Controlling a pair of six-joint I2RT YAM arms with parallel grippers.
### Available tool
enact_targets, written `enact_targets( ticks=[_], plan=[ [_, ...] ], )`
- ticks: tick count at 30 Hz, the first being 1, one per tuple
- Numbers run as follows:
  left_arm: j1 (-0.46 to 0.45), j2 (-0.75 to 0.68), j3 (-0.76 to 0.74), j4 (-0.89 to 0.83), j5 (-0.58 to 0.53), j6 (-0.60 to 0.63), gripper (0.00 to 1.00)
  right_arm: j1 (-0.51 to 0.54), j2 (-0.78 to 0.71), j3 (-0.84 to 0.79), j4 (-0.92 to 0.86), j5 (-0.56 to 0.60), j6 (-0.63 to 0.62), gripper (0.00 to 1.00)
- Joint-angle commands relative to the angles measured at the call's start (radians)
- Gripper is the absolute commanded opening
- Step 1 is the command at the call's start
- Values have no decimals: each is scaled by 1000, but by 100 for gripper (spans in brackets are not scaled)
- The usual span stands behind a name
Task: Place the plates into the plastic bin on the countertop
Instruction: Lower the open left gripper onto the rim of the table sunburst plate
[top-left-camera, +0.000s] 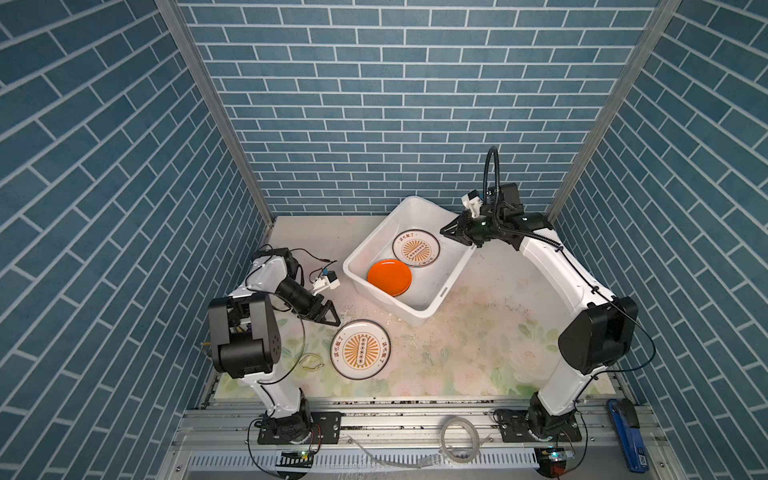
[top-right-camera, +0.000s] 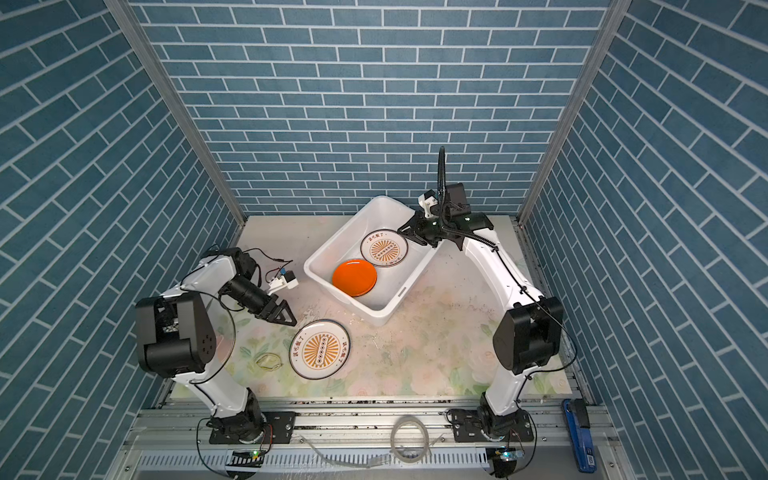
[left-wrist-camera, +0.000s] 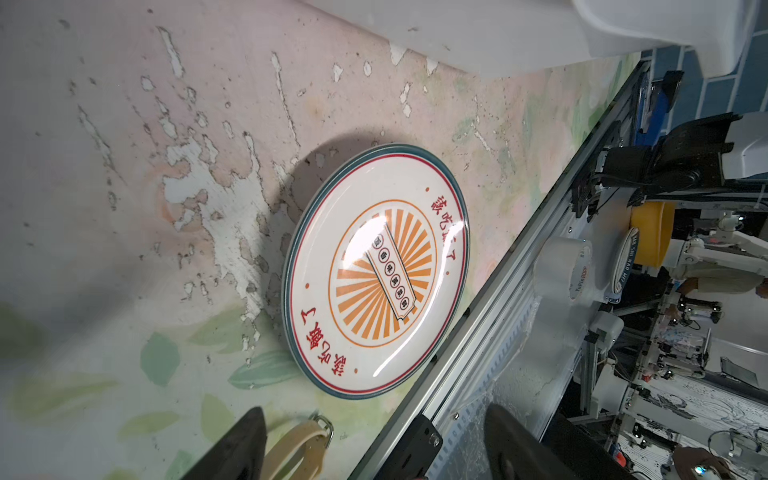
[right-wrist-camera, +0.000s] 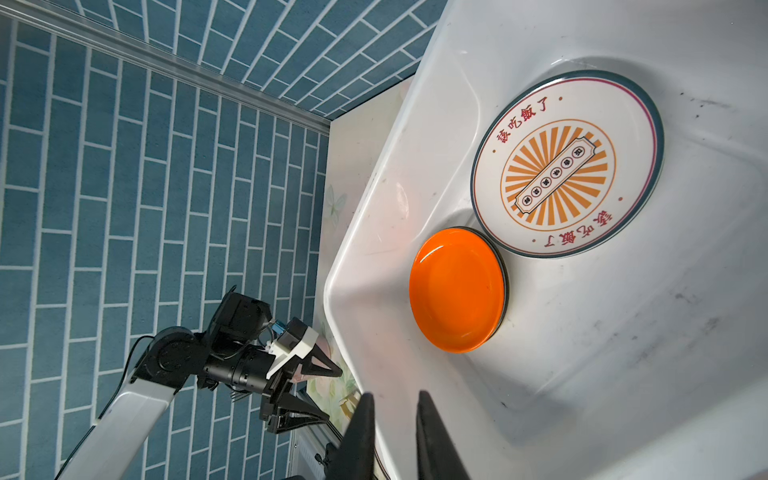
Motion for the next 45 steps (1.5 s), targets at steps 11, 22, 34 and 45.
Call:
enact_targets(
  ticks=[11,22,34,45],
  plan=[
    [-48,122,-38,111,-39,-31,75,-3,-12,-31,-7,5,-17,20],
    [-85,189,-76,189,-10,-85,61,-6,18,-7,-25,8,-22,20],
    [-121,230,-94,228,-22,-106,50,-6,56,25,-33,2,-22,19],
    [-121,239,-114,226,-40,-98,30,-7,70,25,-20,-1,-18,19]
  ],
)
